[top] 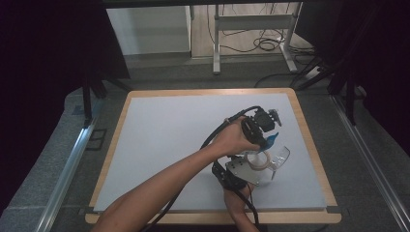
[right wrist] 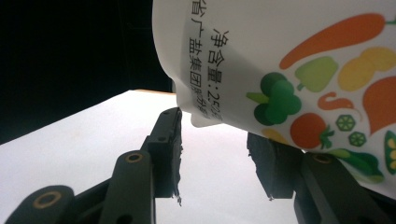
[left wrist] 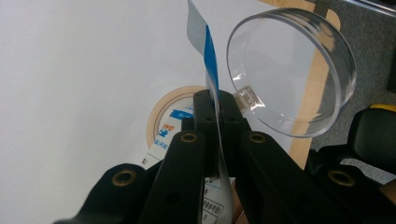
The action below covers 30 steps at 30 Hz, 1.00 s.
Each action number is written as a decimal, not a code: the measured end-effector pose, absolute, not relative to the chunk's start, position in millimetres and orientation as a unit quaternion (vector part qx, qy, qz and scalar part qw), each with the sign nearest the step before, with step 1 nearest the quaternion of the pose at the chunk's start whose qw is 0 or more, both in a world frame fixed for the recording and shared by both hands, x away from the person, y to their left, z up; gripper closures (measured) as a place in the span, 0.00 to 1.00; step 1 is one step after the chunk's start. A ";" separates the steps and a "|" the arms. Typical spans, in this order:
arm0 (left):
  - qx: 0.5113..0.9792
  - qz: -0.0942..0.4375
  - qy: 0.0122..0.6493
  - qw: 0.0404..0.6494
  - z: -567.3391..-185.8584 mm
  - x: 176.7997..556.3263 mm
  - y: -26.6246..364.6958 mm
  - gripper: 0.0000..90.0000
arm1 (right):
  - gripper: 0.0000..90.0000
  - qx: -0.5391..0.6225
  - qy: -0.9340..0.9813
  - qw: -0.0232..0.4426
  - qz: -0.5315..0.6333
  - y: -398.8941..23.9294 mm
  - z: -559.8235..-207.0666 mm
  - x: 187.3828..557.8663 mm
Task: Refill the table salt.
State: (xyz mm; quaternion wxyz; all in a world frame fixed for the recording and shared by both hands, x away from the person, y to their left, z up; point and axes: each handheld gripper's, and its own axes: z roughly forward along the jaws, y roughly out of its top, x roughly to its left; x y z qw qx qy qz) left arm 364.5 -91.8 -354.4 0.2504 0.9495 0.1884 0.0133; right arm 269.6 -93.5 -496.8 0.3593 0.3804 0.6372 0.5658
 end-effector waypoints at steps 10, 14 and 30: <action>0.949 0.014 0.188 0.251 -355.0 363.5 -90.5 1.00 | 0.62 0.378 0.639 0.361 0.564 -92.3 -497.3 268.9; 0.949 0.013 0.188 0.251 -355.4 363.8 -90.8 1.00 | 0.62 0.378 0.640 0.360 0.563 -92.7 -497.4 269.0; 0.950 0.016 0.187 0.248 -356.0 363.4 -92.4 1.00 | 0.62 0.383 0.636 0.356 0.567 -92.7 -497.4 269.0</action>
